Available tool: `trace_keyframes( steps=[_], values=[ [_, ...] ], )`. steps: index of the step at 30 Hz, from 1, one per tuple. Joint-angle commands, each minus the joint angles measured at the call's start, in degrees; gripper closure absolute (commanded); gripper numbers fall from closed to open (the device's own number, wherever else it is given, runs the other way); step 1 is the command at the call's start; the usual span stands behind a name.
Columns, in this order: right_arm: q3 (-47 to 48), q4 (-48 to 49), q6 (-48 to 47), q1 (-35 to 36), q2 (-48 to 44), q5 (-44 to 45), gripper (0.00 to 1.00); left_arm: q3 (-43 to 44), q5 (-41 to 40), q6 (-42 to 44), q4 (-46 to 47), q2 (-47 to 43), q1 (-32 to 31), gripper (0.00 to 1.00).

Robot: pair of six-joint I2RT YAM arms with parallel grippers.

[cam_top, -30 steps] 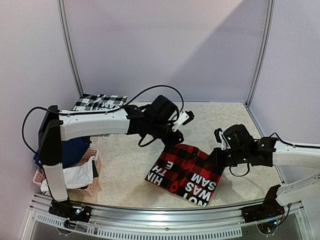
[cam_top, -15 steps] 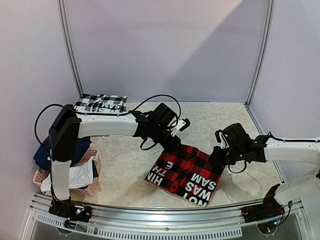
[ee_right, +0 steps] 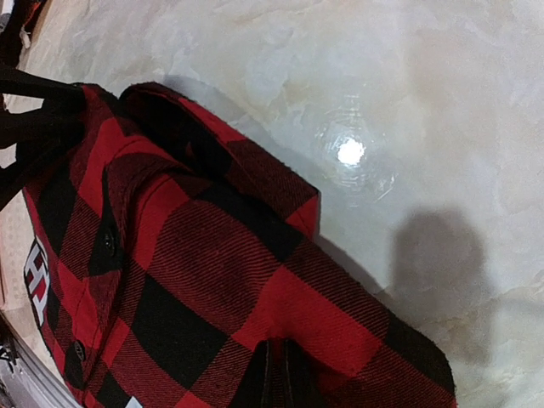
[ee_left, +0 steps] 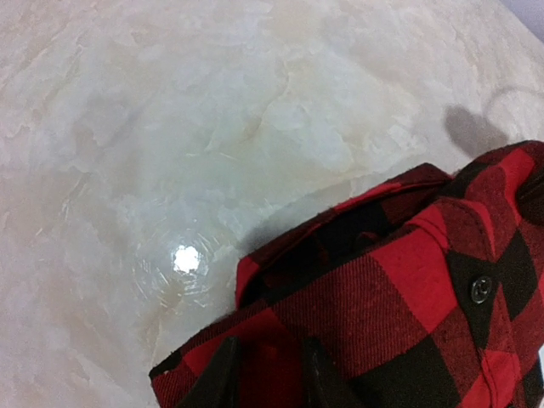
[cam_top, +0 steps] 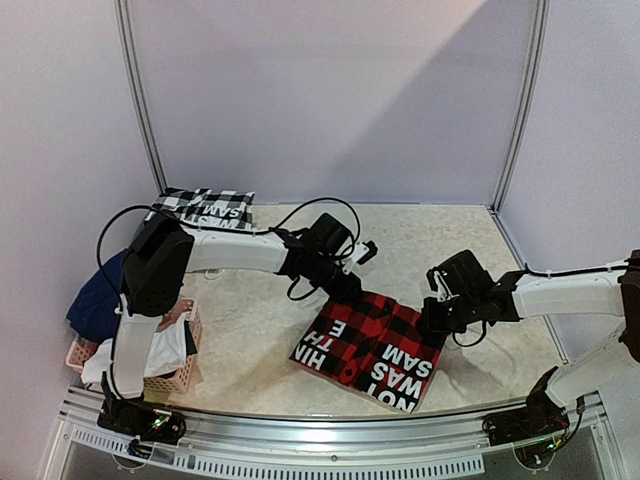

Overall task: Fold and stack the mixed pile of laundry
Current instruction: Smooth out the square-folded shirt at the center of the board.

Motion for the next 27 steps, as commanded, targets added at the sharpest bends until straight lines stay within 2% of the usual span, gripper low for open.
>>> trace_keyframes(
  steps=[1, 7, 10, 14, 20, 23, 27],
  values=[
    [-1.84, -1.45, 0.25, -0.53, 0.05, 2.73, 0.93, 2.12, -0.20, 0.72, 1.74, 3.20, 0.87, 0.74],
    [-1.32, -1.79, 0.31, -0.61, 1.87, 4.58, 0.93, 2.32, -4.60, -0.28, 2.89, 5.50, 0.87, 0.69],
    [2.82, -4.76, -1.48, -0.59, 2.64, 3.91, 0.93, 3.19, -4.69, -0.72, 2.46, 4.71, 0.66, 0.64],
    [9.29, -8.22, -3.77, -0.63, 1.15, 1.08, 0.92, 2.70, -6.24, -0.56, 1.58, -0.86, -0.76, 0.53],
    [12.97, -8.14, -4.31, 1.34, -0.73, -4.39, 0.90, 0.79, -7.30, -1.08, 0.05, -9.31, -1.78, 0.37],
    [14.01, -8.65, -4.20, 4.72, -0.38, -5.24, 0.90, -2.53, -7.86, -0.84, -0.08, -13.75, -2.88, 0.38],
    [12.80, -8.34, -2.99, 7.85, -0.09, -5.44, 0.90, -7.12, -7.08, -1.57, -0.52, -17.47, -4.55, 0.51]
  ],
)
